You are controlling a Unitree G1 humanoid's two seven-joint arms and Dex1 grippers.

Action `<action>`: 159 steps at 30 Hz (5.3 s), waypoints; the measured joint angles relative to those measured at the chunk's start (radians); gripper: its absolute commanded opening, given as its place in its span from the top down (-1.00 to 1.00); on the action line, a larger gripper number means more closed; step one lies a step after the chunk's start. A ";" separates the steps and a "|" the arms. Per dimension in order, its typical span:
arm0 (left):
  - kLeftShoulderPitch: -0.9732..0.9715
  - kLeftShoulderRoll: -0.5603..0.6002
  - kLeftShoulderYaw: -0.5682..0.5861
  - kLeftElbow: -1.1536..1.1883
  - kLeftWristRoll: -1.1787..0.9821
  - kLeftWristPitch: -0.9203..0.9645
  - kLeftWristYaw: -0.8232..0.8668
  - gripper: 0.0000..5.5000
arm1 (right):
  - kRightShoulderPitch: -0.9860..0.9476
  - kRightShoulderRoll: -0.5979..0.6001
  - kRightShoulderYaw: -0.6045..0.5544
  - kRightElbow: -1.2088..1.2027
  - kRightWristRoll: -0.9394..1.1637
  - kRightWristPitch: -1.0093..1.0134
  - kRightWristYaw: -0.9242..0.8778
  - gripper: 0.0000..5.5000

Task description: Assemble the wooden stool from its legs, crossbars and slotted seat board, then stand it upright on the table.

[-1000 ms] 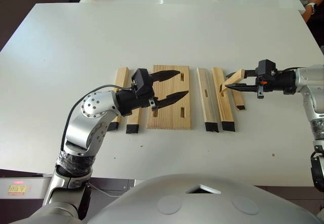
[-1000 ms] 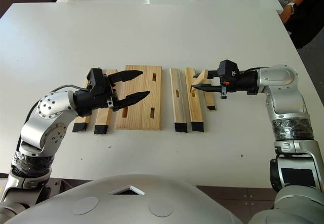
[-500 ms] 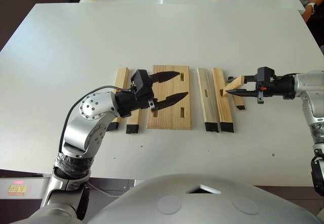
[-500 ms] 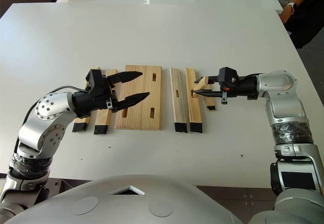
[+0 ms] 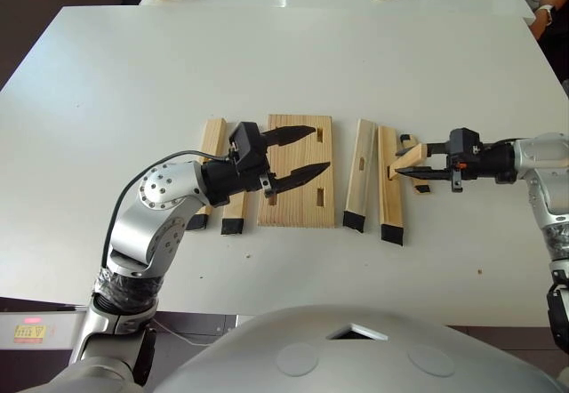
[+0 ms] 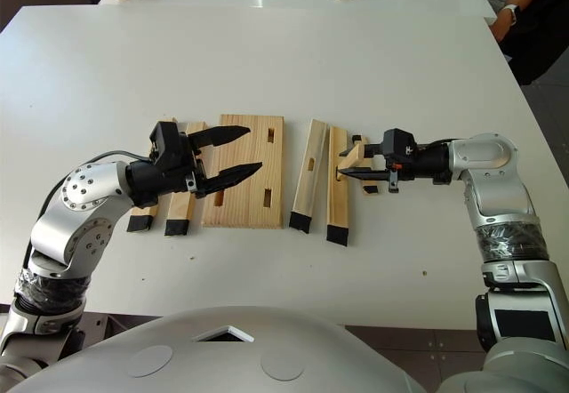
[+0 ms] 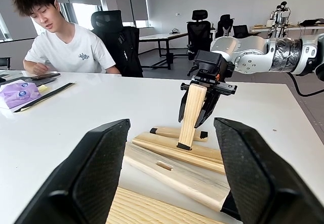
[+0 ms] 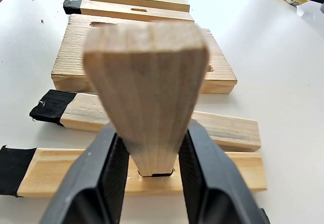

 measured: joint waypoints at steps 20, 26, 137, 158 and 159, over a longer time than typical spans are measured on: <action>0.001 -0.001 -0.016 -0.008 -0.007 0.007 0.000 -0.12 | -0.108 0.046 0.123 0.213 -0.096 -0.004 -0.004 0.25; 0.000 -0.002 -0.025 -0.008 -0.009 0.017 -0.001 -0.12 | -0.089 0.127 0.133 0.282 -0.105 -0.014 -0.043 -0.06; 0.161 -0.051 0.120 -0.057 0.012 -0.004 0.222 -0.12 | 0.374 0.027 -0.125 -0.990 0.510 1.255 -1.271 -0.29; 0.190 -0.065 0.114 -0.058 0.030 -0.024 0.227 -0.12 | 0.287 0.325 -0.276 -1.021 0.495 1.623 -1.373 -0.29; 0.190 -0.067 0.113 -0.058 0.030 -0.024 0.227 -0.12 | 0.283 0.339 -0.280 -1.021 0.495 1.634 -1.370 -0.29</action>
